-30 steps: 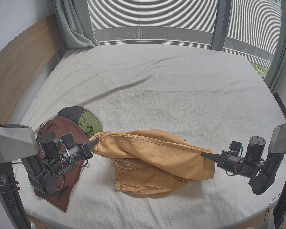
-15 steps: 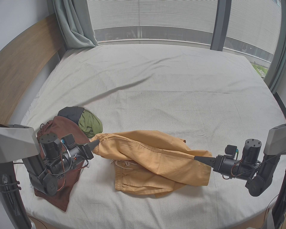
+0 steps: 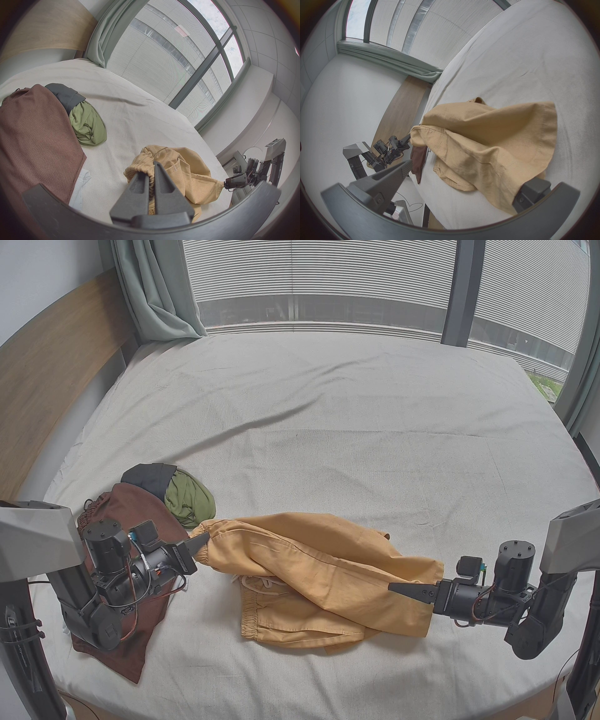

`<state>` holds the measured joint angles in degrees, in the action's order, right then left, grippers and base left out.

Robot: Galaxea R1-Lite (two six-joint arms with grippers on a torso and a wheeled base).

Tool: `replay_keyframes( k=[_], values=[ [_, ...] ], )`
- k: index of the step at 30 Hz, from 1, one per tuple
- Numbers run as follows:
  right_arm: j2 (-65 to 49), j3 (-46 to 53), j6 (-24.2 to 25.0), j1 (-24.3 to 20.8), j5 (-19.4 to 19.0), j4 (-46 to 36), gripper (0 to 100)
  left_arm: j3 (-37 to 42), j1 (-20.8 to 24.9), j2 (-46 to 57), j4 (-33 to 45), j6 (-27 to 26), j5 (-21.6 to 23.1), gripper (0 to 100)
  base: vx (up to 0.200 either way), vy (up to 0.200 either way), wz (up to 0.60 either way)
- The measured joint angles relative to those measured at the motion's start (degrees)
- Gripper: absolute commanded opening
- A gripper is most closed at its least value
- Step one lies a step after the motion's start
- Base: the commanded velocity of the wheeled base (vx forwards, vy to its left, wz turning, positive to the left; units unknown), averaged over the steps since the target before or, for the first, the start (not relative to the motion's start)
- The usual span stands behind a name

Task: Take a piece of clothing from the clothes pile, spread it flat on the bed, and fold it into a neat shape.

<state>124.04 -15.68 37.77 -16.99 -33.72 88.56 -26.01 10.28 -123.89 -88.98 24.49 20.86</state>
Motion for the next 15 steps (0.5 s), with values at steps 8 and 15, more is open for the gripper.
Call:
replay_keyframes(
  k=[8,15],
  values=[
    [0.63,-0.20,-0.09,-0.39,0.00,0.11,0,0.00,-0.06,0.00,0.00,0.02,0.05,0,0.000,0.000,0.00],
    [0.72,-0.09,-0.24,-0.20,-0.02,0.11,0,-0.06,-0.24,0.00,0.00,0.05,0.05,0,0.000,0.000,0.00]
  ],
)
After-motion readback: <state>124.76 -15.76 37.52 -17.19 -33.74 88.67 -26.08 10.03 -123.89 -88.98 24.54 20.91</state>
